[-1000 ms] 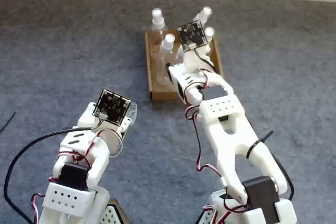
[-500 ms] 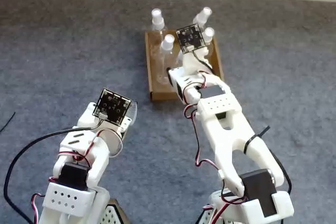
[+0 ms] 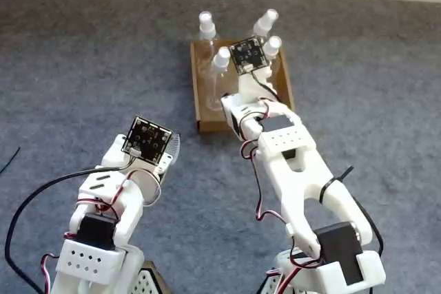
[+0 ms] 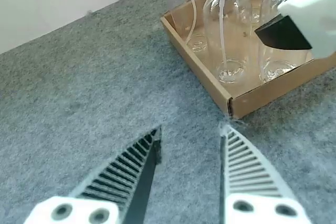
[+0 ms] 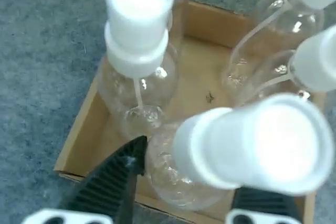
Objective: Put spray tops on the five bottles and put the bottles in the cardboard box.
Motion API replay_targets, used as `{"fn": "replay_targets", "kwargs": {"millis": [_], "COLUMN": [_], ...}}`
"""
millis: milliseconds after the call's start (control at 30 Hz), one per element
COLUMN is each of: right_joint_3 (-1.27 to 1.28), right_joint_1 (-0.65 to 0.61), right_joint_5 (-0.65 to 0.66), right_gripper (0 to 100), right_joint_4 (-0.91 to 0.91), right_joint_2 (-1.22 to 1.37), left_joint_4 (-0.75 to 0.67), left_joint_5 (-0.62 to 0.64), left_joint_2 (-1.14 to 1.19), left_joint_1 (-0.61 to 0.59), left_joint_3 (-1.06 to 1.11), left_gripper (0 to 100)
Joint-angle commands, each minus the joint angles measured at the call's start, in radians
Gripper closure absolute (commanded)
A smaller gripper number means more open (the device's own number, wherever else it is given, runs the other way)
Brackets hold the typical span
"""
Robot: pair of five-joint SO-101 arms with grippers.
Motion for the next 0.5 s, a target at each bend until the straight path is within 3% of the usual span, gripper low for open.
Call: {"fn": "replay_targets", "kwargs": {"millis": [0,133,333,467], "right_joint_3": [-0.013,-0.016,-0.018,-0.018], "right_joint_1": [0.008,0.008,0.008,0.008], "right_joint_5": [0.008,0.008,0.006,0.006], "right_gripper": [80.0,79.7,68.7,67.6], "right_joint_4": [-0.016,0.036,0.073,0.074], "right_joint_2": [-0.012,-0.012,-0.012,-0.012], "left_joint_4": [-0.037,-0.037,-0.037,-0.037], "left_joint_5": [-0.009,-0.009,-0.009,-0.009], "left_joint_2": [-0.013,-0.013,-0.013,-0.013], "left_joint_1": [-0.010,-0.010,-0.010,-0.010], "left_joint_3": [-0.004,-0.004,-0.004,-0.004], "left_gripper": [84,84,84,84]}}
